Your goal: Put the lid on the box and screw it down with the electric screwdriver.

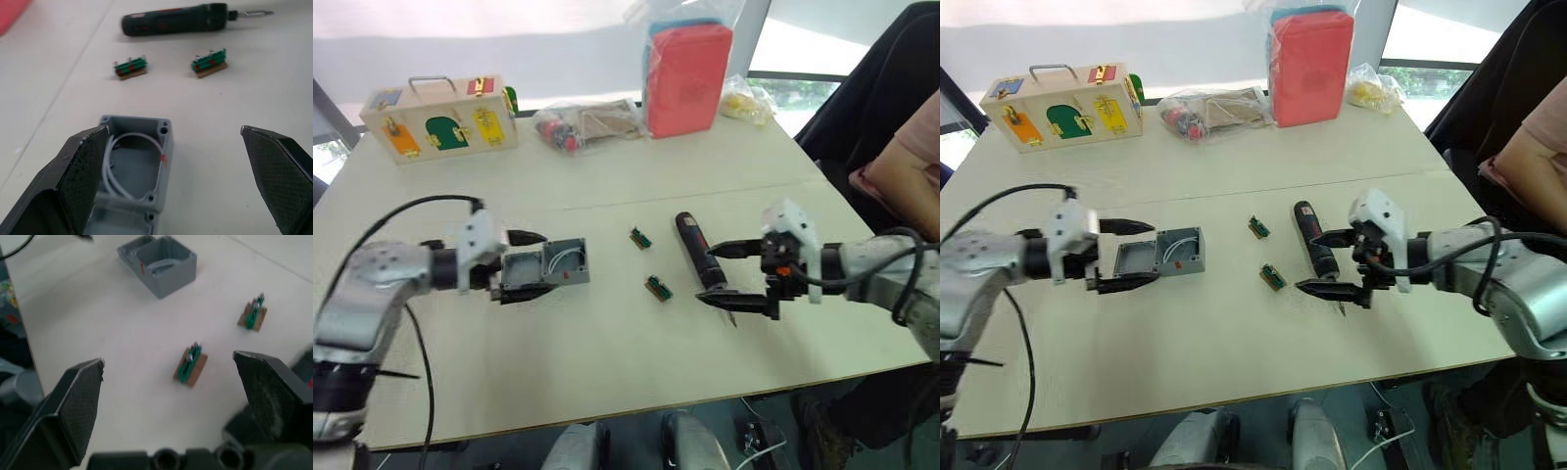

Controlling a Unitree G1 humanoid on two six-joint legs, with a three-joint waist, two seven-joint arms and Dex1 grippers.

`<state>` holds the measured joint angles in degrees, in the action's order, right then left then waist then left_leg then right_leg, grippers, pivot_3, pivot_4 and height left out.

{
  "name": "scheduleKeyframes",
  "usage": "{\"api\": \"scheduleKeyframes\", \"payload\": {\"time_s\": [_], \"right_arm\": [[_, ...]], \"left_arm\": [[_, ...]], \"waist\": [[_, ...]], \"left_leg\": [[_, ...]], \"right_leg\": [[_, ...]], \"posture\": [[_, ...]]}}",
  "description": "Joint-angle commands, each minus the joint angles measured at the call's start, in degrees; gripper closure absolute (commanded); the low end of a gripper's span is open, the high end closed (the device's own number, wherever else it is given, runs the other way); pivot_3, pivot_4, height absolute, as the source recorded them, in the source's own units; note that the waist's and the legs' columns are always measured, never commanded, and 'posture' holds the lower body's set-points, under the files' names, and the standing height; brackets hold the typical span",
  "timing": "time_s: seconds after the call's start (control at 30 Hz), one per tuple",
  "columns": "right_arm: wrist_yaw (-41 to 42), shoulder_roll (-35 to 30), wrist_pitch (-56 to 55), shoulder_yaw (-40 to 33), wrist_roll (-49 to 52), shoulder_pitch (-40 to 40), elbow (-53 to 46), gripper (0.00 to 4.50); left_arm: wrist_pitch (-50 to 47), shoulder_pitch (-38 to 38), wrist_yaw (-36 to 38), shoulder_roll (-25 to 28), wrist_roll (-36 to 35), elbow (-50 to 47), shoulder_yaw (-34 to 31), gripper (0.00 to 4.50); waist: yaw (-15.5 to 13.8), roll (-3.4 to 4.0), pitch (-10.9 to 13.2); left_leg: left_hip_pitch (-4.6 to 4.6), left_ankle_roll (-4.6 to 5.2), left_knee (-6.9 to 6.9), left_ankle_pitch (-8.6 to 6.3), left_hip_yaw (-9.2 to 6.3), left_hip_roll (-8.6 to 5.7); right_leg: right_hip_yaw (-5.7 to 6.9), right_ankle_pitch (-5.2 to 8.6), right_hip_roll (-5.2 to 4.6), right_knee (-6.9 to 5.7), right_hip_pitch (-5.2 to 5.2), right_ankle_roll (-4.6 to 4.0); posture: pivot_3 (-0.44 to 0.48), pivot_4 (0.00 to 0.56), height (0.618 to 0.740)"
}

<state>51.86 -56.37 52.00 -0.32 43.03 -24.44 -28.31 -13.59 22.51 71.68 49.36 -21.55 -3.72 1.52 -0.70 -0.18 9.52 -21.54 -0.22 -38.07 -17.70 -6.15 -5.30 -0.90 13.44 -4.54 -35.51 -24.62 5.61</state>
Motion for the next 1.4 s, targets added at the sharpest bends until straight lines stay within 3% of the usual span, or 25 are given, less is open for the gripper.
{"api": "scheduleKeyframes", "payload": {"time_s": [0.03,0.3,0.67,0.77,1.07,1.4], "right_arm": [[-1.54,1.68,-0.89,1.19,-1.64,-2.1,-1.93,0.0],[-5.04,5.06,-0.3,3.16,-3.25,-1.44,-4.43,0.0],[-8.22,6.78,1.81,2.58,-1.98,1.39,-8.82,0.0],[-8.73,6.92,2.15,2.5,-1.75,1.53,-9.18,0.0],[-10.07,7.26,2.87,2.24,-1.28,1.69,-9.51,0.0],[-9.63,5.65,5.18,-1.79,2.91,3.78,-11.09,0.0]], "left_arm": [[5.96,5.56,6.47,-0.22,4.12,7.54,4.41,0.06],[15.75,14.53,11.51,-4.35,11.04,23.52,10.12,0.06],[20.89,18.15,12.0,-8.72,15.51,33.04,11.76,0.06],[21.84,18.47,11.76,-9.63,16.67,34.23,11.79,0.86],[24.54,20.75,11.35,-13.41,18.75,37.35,13.08,4.38],[30.09,25.28,20.82,-14.52,15.35,38.92,18.24,4.47]], "waist": [[0.06,0.0,0.0],[0.0,-0.01,0.0],[-0.02,-0.02,0.0],[-0.01,-0.02,0.01],[-0.05,-0.03,0.0],[-0.04,-0.05,0.0]], "left_leg": [[-0.01,0.0,0.0,0.0,0.0,0.0],[-0.01,0.02,-0.04,0.0,0.0,-0.02],[-0.02,0.24,-0.14,-0.11,-0.02,-0.02],[-0.02,0.22,-0.16,-0.1,-0.02,-0.03],[-0.01,0.23,-0.17,-0.11,-0.02,-0.04],[-0.03,0.23,-0.2,-0.1,-0.02,-0.07]], "right_leg": [[0.0,0.0,0.0,0.0,-0.01,0.0],[0.0,-0.02,0.01,-0.07,-0.02,0.03],[0.0,-0.02,0.02,-0.37,-0.11,0.04],[0.0,-0.02,0.02,-0.4,-0.12,0.04],[0.01,-0.02,0.03,-0.44,-0.13,0.05],[0.03,-0.02,0.01,-0.46,-0.13,0.05]], "posture": [[0.0,0.15,0.74],[0.0,0.15,0.74],[0.0,0.15,0.74],[0.0,0.15,0.74],[0.0,0.15,0.74],[0.0,0.15,0.74]]}}
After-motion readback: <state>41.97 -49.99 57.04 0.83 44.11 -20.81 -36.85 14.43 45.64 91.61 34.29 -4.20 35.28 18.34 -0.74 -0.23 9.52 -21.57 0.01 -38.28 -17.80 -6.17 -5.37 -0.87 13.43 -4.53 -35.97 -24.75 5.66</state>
